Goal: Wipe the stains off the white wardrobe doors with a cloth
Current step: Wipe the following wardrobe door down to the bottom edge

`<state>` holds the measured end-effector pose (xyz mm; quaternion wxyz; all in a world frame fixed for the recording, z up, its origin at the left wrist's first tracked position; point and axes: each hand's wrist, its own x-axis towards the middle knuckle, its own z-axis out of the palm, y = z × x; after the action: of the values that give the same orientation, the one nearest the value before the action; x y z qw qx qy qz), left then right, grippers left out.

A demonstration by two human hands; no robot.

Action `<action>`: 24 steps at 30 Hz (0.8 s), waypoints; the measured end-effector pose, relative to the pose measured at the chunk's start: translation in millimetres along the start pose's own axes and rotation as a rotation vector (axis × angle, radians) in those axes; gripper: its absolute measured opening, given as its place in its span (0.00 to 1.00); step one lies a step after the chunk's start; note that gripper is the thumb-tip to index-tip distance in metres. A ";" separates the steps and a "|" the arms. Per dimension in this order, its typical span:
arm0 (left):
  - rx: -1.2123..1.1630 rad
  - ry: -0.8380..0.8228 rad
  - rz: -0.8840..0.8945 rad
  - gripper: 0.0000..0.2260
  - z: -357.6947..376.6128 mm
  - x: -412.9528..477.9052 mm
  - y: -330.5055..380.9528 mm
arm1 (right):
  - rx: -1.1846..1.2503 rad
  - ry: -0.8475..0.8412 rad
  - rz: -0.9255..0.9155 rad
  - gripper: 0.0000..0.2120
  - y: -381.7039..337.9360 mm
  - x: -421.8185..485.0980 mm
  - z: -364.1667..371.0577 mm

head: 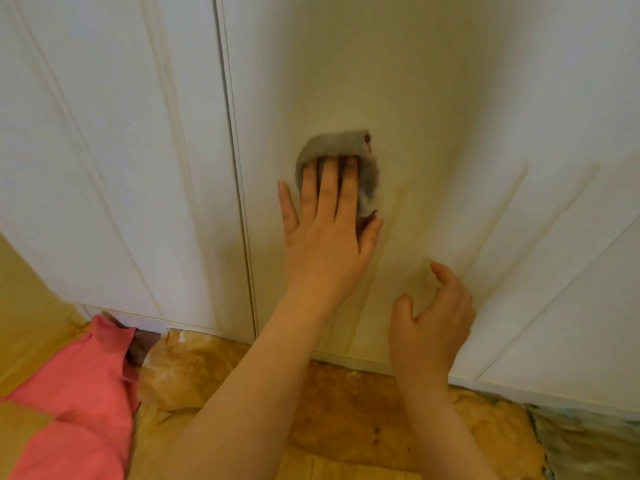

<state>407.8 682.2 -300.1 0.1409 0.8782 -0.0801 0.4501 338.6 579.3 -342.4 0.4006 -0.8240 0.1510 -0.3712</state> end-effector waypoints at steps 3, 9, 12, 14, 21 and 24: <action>0.046 -0.211 -0.015 0.30 29.1 -61.6 -7.4 | -0.012 0.000 -0.001 0.28 1.3 -1.9 -1.1; 0.114 -0.600 -0.068 0.31 42.4 -135.9 -38.2 | -0.024 -0.028 0.030 0.25 5.2 -6.6 0.4; 0.101 -0.784 -0.177 0.39 34.9 -141.4 -42.9 | -0.034 -0.043 0.048 0.24 8.4 -9.1 0.8; 0.143 -0.835 -0.219 0.50 35.9 -151.1 -41.7 | -0.048 -0.071 0.083 0.25 9.6 -11.5 1.1; 0.026 -0.327 -0.183 0.36 41.7 -93.9 -21.5 | -0.045 -0.087 0.069 0.25 12.2 -13.0 11.5; -0.020 -0.369 -0.214 0.34 47.1 -105.1 -25.2 | -0.059 -0.111 0.094 0.25 14.4 -19.0 14.5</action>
<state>389.6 692.5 -416.1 0.1794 0.9478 -0.0154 0.2632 337.0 588.6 -368.7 0.4008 -0.8468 0.1779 -0.3011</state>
